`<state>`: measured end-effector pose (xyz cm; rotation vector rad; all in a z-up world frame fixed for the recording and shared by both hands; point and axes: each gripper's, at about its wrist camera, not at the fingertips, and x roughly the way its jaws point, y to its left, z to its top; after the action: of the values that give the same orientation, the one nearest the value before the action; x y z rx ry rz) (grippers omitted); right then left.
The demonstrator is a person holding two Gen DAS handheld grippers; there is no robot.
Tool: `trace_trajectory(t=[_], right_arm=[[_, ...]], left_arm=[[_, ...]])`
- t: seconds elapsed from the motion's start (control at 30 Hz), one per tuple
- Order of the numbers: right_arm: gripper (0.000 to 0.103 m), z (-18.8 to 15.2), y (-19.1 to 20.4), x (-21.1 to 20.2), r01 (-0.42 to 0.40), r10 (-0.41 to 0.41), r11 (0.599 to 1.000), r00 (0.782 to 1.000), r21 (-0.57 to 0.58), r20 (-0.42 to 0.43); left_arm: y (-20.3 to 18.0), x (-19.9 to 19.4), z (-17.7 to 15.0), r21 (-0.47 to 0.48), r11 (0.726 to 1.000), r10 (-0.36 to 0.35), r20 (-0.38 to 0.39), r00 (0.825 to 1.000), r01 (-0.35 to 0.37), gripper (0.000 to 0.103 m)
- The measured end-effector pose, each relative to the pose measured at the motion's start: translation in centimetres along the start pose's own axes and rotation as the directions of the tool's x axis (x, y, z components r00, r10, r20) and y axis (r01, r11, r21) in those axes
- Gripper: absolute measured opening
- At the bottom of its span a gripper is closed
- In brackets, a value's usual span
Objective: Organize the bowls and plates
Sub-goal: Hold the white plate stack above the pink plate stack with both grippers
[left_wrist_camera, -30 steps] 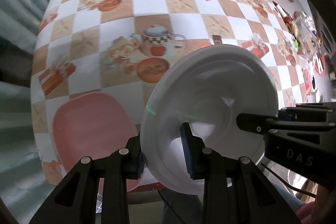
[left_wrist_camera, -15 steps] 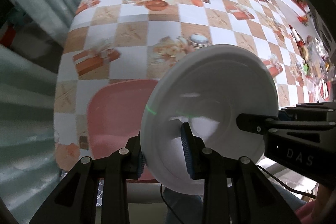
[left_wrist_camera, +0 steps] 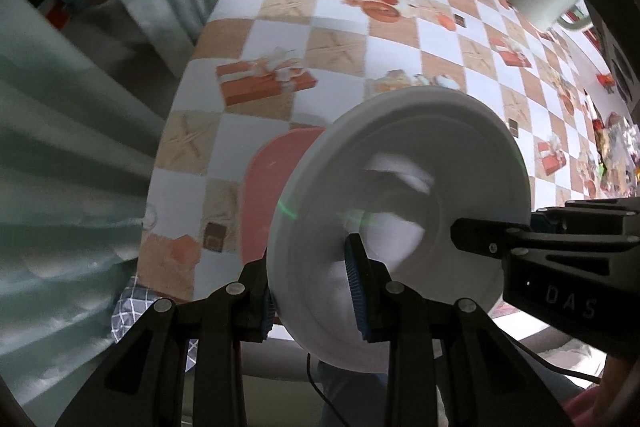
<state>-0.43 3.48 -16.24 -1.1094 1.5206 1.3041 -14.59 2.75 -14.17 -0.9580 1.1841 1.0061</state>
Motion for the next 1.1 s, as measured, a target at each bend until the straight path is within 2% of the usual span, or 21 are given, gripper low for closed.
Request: trace_trajectory(t=[0.5, 1.1], right_arm=[[0.020, 0.8, 3.0, 1.4, 0.003, -0.005, 0.998, 1.000, -0.068, -0.030], [0.020, 1.5, 2.5, 2.8, 0.000, -0.004, 0.999, 0.997, -0.053, -0.072]], left_arm=[[3.3, 0.4, -0.4, -0.072, 0.997, 0.013, -0.010, 1.000, -0.014, 0.034], [3.6, 2.1, 0.1, -0.065, 0.998, 0.004, -0.055, 0.998, -0.007, 0.034]])
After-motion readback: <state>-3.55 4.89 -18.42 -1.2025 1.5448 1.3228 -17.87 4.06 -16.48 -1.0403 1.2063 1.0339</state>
